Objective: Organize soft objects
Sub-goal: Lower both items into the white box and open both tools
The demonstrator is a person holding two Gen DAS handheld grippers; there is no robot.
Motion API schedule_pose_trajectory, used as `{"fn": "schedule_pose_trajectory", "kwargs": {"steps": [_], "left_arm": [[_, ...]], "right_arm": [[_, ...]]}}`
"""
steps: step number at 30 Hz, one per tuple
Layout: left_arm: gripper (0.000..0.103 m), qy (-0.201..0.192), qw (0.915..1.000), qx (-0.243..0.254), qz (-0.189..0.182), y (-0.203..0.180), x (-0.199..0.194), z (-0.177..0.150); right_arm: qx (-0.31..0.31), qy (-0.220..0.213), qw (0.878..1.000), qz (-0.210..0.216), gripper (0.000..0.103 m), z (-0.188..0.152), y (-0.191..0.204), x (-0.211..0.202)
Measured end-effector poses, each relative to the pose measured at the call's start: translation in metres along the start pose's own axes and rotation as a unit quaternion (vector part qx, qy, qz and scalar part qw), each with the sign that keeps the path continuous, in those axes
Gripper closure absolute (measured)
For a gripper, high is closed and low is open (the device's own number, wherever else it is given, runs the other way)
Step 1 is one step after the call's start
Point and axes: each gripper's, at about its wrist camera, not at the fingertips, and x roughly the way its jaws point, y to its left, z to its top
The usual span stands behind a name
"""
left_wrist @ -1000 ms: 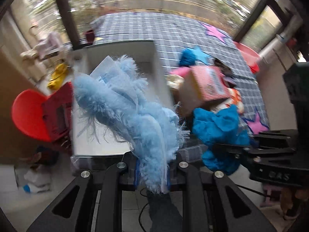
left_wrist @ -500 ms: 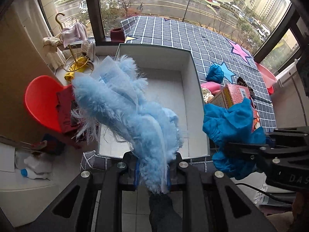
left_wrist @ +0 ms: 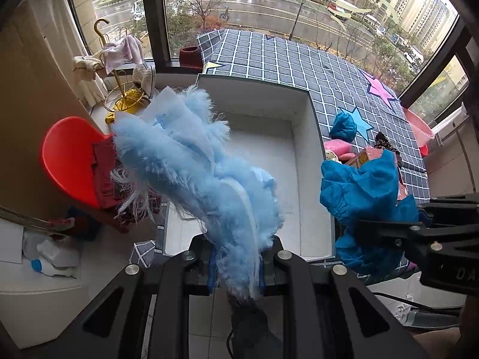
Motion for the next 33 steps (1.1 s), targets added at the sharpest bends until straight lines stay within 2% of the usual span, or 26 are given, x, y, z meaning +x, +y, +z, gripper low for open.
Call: {"fn": "schedule_pose_trajectory", "kwargs": {"steps": [33], "left_arm": [[0.082, 0.002, 1.0000, 0.007, 0.003, 0.0013, 0.0058, 0.0046]], "right_arm": [[0.004, 0.000, 1.000, 0.001, 0.079, 0.0073, -0.0009, 0.0014]]}}
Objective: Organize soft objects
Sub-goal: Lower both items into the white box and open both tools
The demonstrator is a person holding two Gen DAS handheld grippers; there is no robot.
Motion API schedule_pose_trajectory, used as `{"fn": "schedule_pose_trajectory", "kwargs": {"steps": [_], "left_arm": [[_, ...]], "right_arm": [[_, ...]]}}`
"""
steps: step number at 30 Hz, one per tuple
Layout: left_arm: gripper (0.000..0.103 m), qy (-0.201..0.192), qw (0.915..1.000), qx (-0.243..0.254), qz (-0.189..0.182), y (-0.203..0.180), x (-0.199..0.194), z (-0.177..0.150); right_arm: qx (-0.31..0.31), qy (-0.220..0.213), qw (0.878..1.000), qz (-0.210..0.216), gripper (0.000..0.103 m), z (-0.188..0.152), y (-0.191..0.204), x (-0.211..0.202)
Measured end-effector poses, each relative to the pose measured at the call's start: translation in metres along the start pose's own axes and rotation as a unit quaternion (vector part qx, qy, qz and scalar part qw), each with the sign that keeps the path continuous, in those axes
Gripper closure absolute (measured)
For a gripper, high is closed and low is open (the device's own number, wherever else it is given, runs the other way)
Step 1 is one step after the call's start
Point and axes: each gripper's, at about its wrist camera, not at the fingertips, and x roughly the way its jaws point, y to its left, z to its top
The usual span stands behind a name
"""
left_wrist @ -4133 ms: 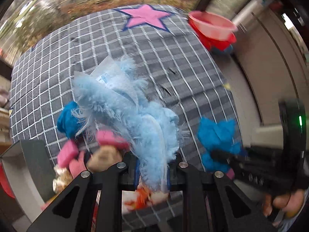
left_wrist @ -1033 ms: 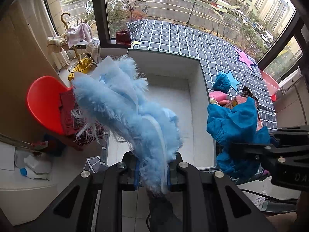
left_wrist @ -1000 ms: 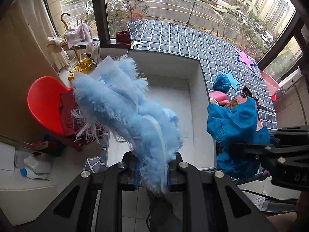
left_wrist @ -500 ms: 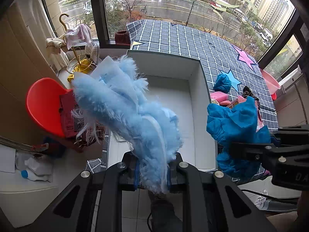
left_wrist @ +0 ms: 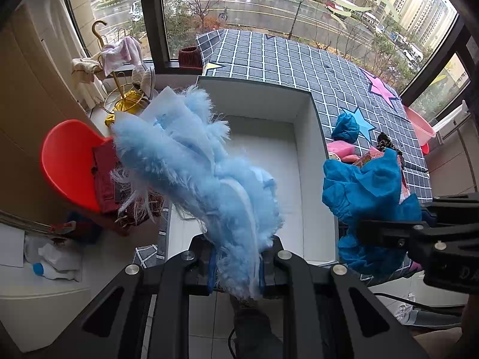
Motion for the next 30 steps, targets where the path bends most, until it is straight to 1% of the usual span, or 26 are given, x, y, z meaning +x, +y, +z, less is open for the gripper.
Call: {"fn": "schedule_pose_trajectory", "kwargs": {"steps": [12, 20, 30], "left_arm": [[0.081, 0.002, 1.0000, -0.002, 0.004, 0.004, 0.005, 0.000], [0.081, 0.015, 0.9998, 0.009, 0.011, 0.002, 0.016, 0.005], [0.081, 0.032, 0.9991, 0.022, 0.017, -0.002, 0.033, 0.008]], "right_arm": [[0.006, -0.003, 1.000, 0.002, 0.079, 0.002, -0.002, 0.003], [0.019, 0.005, 1.000, 0.004, 0.079, 0.005, -0.007, 0.014], [0.014, 0.011, 1.000, 0.002, 0.079, 0.014, -0.005, 0.026]]}}
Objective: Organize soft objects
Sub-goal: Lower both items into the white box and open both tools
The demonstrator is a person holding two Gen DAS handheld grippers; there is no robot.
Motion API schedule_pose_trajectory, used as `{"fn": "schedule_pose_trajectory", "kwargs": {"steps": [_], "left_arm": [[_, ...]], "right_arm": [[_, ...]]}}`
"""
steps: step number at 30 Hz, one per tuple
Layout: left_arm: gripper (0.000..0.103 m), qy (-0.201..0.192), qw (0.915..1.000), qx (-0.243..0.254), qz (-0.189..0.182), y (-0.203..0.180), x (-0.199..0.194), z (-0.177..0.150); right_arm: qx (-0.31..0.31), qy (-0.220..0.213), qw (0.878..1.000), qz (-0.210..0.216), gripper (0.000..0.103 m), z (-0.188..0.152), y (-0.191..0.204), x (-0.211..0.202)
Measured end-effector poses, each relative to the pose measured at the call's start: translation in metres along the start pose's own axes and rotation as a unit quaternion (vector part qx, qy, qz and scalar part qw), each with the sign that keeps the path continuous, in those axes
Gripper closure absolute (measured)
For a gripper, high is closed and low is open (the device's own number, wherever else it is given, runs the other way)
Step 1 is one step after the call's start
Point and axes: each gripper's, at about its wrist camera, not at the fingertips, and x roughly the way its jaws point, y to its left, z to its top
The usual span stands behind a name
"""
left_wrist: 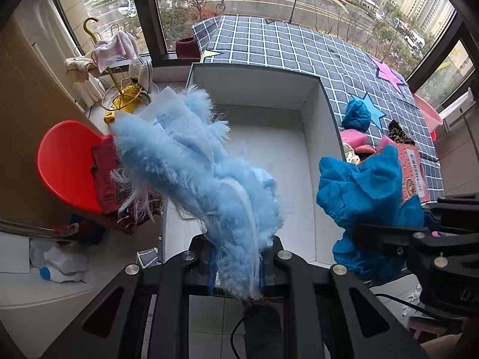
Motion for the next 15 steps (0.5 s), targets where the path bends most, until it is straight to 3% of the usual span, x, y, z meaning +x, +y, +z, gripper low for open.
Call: {"fn": "schedule_pose_trajectory", "kwargs": {"steps": [11, 12, 15], "left_arm": [[0.078, 0.007, 0.9999, 0.010, -0.004, -0.003, 0.011, 0.001], [0.076, 0.005, 0.9999, 0.012, -0.004, -0.004, 0.011, 0.000], [0.051, -0.004, 0.9998, 0.017, -0.005, -0.006, 0.010, 0.000]], "right_arm": [[-0.010, 0.011, 1.000, -0.009, 0.079, 0.008, 0.007, 0.016], [-0.010, 0.011, 1.000, -0.010, 0.079, 0.008, 0.008, 0.017], [-0.008, 0.013, 1.000, -0.011, 0.079, 0.008, 0.008, 0.018]]}}
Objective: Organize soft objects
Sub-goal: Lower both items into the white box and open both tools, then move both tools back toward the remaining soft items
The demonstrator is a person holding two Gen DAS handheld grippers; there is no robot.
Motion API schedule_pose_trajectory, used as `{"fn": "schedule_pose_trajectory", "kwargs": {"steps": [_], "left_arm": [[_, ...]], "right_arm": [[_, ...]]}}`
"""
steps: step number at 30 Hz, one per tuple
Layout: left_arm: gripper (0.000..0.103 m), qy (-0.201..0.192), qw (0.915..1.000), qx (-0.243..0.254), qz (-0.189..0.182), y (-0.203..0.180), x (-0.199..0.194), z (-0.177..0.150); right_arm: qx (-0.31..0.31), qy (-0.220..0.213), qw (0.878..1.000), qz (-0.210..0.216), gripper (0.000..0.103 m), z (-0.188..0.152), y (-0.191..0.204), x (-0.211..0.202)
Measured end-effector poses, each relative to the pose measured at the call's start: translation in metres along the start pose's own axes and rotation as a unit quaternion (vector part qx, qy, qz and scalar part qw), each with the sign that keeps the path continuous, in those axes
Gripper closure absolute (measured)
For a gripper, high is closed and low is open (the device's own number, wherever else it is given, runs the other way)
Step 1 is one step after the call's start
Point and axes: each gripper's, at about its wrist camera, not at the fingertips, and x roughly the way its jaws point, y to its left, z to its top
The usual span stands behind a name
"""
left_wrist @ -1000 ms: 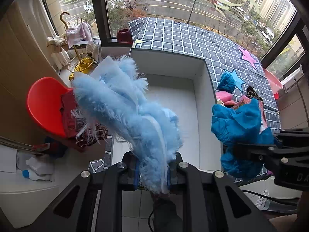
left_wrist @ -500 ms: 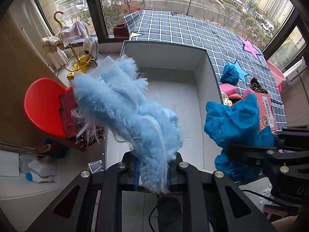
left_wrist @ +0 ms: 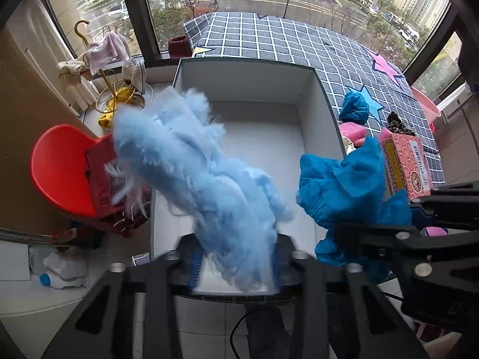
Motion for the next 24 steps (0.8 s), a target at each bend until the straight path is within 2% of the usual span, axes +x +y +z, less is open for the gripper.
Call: {"fn": "schedule_pose_trajectory", "kwargs": {"steps": [1, 3, 4, 5, 6, 7, 8, 17, 24], "left_arm": [[0.039, -0.003, 1.0000, 0.001, 0.001, -0.001, 0.000, 0.000], [0.027, -0.007, 0.9999, 0.005, 0.012, -0.001, -0.001, -0.001], [0.020, -0.008, 0.9999, 0.003, 0.008, 0.000, -0.001, -0.001], [0.018, -0.011, 0.9999, -0.001, 0.006, 0.002, -0.002, -0.001], [0.017, -0.012, 0.9999, -0.005, 0.001, 0.004, -0.003, -0.001], [0.010, -0.013, 0.9998, -0.012, -0.005, 0.006, -0.004, -0.001], [0.000, -0.014, 0.9998, -0.015, -0.007, 0.007, -0.004, -0.001], [0.000, -0.029, 0.9986, -0.035, -0.026, 0.007, -0.012, 0.002], [0.000, -0.025, 0.9988, -0.033, -0.027, 0.003, -0.017, 0.001]], "right_arm": [[0.001, 0.000, 1.000, 0.000, 0.076, 0.000, 0.000, 0.000], [0.001, -0.001, 1.000, -0.004, 0.065, 0.000, -0.001, 0.000], [0.001, -0.004, 1.000, -0.010, 0.048, 0.000, -0.002, -0.002], [0.003, -0.007, 1.000, -0.013, 0.030, 0.000, -0.004, -0.004], [0.006, -0.012, 1.000, -0.024, 0.022, 0.001, -0.006, -0.007], [0.008, -0.016, 1.000, -0.024, 0.017, 0.002, -0.008, -0.009], [0.011, -0.024, 0.999, -0.028, 0.017, 0.002, -0.010, -0.013], [0.038, -0.062, 0.997, -0.033, 0.017, 0.004, -0.020, -0.042], [0.047, -0.069, 0.996, -0.035, 0.017, 0.003, -0.024, -0.051]]}}
